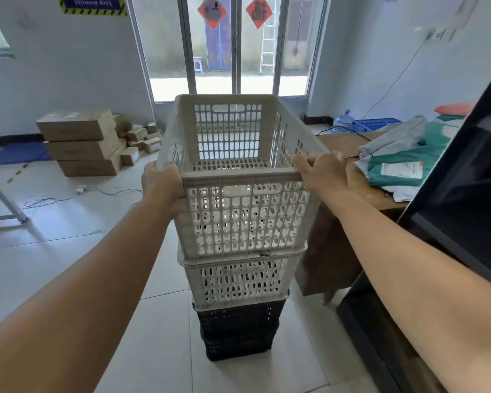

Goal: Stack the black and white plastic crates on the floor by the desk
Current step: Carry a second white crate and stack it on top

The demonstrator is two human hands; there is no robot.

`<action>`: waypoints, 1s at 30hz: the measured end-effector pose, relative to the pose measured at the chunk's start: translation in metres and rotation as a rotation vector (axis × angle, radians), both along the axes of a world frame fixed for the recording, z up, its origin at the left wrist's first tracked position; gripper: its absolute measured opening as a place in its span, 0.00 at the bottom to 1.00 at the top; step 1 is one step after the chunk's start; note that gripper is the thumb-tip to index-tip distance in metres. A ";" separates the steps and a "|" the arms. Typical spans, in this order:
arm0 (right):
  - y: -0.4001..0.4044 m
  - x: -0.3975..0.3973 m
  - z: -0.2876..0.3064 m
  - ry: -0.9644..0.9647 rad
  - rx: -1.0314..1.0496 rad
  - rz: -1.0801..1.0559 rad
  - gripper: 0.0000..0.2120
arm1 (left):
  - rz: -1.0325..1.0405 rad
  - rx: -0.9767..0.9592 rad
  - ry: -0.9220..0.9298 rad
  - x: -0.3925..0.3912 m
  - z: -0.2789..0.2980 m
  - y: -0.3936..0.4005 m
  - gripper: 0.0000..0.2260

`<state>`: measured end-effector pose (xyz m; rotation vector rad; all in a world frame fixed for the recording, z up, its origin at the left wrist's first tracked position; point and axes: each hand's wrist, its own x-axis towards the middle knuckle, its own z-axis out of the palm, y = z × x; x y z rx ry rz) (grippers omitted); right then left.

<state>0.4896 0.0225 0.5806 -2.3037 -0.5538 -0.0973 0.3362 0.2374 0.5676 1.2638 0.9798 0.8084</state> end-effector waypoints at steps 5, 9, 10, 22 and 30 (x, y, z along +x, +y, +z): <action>0.010 0.002 -0.007 0.024 -0.040 0.017 0.23 | 0.017 0.020 0.026 -0.005 0.004 0.003 0.15; 0.011 0.006 -0.014 0.028 -0.039 -0.008 0.23 | 0.003 0.099 0.046 -0.006 0.003 -0.003 0.16; 0.011 0.005 -0.014 0.020 -0.037 -0.012 0.23 | 0.007 0.106 0.047 -0.006 0.002 -0.004 0.16; 0.026 -0.038 -0.018 -0.220 -0.251 0.138 0.23 | -0.240 0.996 0.473 -0.019 -0.007 -0.017 0.12; 0.033 -0.038 -0.015 -0.192 -0.241 0.112 0.18 | -0.218 0.961 0.407 -0.021 -0.001 -0.020 0.10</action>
